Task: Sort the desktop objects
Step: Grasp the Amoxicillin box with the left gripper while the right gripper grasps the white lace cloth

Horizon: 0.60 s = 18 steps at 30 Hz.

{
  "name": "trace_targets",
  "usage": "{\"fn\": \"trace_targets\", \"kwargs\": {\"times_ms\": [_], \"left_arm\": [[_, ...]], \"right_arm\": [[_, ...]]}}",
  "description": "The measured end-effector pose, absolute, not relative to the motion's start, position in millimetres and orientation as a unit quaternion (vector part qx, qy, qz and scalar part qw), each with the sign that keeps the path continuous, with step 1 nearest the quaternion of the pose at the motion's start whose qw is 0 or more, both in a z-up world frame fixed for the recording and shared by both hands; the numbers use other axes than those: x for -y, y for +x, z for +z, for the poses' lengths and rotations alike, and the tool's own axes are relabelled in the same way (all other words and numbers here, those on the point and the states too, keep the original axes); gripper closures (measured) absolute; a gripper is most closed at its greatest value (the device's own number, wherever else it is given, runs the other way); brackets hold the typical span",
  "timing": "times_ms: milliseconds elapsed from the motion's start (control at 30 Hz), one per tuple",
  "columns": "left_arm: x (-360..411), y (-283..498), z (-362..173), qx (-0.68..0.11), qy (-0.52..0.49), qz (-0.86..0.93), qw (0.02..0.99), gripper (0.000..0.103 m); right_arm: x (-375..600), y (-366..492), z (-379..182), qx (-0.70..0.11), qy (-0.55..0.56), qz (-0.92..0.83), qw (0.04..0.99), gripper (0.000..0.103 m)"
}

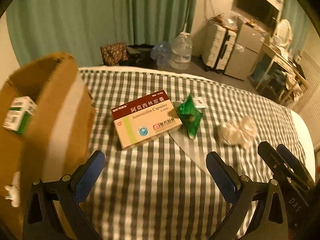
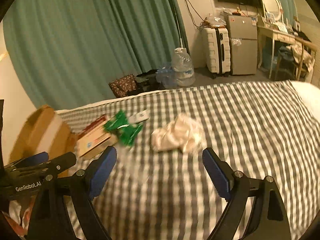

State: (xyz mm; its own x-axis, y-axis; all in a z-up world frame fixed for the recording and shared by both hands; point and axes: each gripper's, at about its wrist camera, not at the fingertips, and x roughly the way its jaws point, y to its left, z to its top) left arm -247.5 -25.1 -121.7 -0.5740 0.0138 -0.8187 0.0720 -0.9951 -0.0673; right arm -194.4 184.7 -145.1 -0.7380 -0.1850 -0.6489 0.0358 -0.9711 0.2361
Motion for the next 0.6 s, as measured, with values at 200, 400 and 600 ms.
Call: {"fn": "trace_targets", "kwargs": {"times_ms": [200,400,600], "left_arm": [[35,-295,-148,-0.085,0.474,-0.875,0.057,0.000],[35,-323,-168,-0.095,0.474,-0.873,0.070,0.000],[31,-327,-179,-0.022,0.482,-0.871,0.086,0.000]], "right_arm": [[-191,-250,-175,0.112,0.372,-0.920,0.049,0.015],[-191,-281,-188,0.106,0.382,-0.917,0.053,0.015],[-180,-300,-206,0.088,0.410,-0.906,0.059,0.015]]}}
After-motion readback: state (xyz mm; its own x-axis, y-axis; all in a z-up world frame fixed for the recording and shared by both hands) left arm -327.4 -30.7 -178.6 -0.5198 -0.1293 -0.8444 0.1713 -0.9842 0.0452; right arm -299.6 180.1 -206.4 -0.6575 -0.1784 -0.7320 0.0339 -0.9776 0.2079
